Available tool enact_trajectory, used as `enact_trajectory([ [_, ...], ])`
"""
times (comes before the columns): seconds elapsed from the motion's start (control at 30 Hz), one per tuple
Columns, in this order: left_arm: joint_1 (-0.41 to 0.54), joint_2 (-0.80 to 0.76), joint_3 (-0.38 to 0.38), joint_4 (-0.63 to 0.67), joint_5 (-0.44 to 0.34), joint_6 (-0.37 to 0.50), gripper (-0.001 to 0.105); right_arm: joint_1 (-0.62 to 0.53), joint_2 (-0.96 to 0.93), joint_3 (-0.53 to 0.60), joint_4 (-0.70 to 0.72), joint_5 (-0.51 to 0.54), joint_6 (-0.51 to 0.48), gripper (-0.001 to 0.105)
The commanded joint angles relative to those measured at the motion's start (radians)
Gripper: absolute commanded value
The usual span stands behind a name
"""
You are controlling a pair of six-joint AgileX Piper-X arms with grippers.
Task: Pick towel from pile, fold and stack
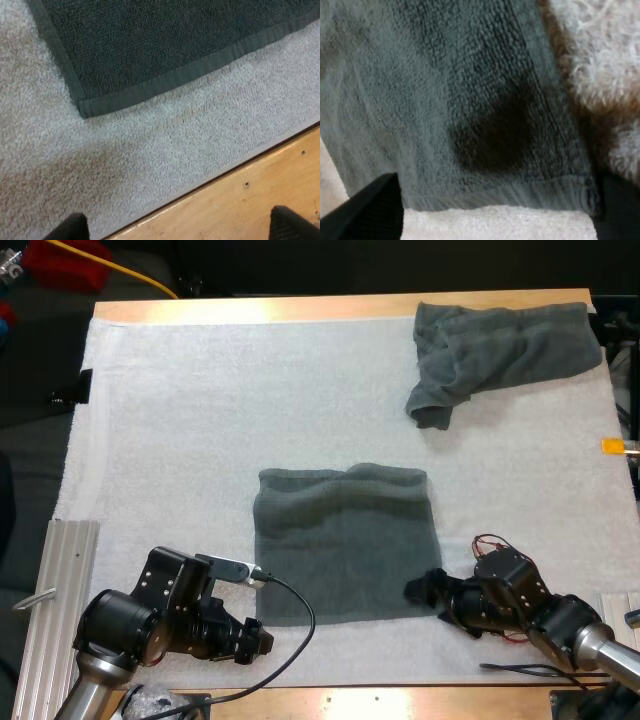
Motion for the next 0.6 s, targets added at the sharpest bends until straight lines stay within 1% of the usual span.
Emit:
enact_trajectory([
  [0.0, -0.001, 0.001, -0.001, 0.001, 0.005, -0.011, 0.069, -0.005, 0.019, 0.007, 0.007, -0.001, 0.003, 0.071],
  [0.13, -0.001, 0.001, -0.001, 0.001, 0.012, -0.011, 0.069, -0.005, 0.02, 0.007, 0.008, 0.02, 0.004, 0.051],
  [0.3, -0.001, 0.001, -0.001, 0.001, 0.012, -0.011, 0.069, -0.005, 0.02, 0.007, 0.026, 0.053, 0.004, 0.036],
  [0.37, -0.001, 0.001, -0.001, 0.001, 0.012, -0.011, 0.069, -0.005, 0.02, 0.007, 0.038, 0.06, 0.004, 0.027],
  [0.4, -0.001, 0.001, -0.001, 0.0, 0.012, -0.011, 0.069, -0.005, 0.02, 0.007, 0.043, 0.06, 0.002, 0.022],
  [0.47, -0.001, 0.001, -0.001, -0.006, 0.012, -0.011, 0.069, -0.005, 0.02, 0.007, 0.049, 0.059, -0.013, 0.009],
  [0.5, -0.001, 0.003, -0.001, -0.036, 0.012, -0.011, 0.069, -0.005, 0.02, 0.007, 0.057, 0.059, -0.029, 0.001],
  [0.57, -0.001, 0.003, -0.001, -0.074, 0.012, -0.011, 0.069, -0.005, 0.02, 0.007, 0.064, 0.059, -0.052, 0.001],
])
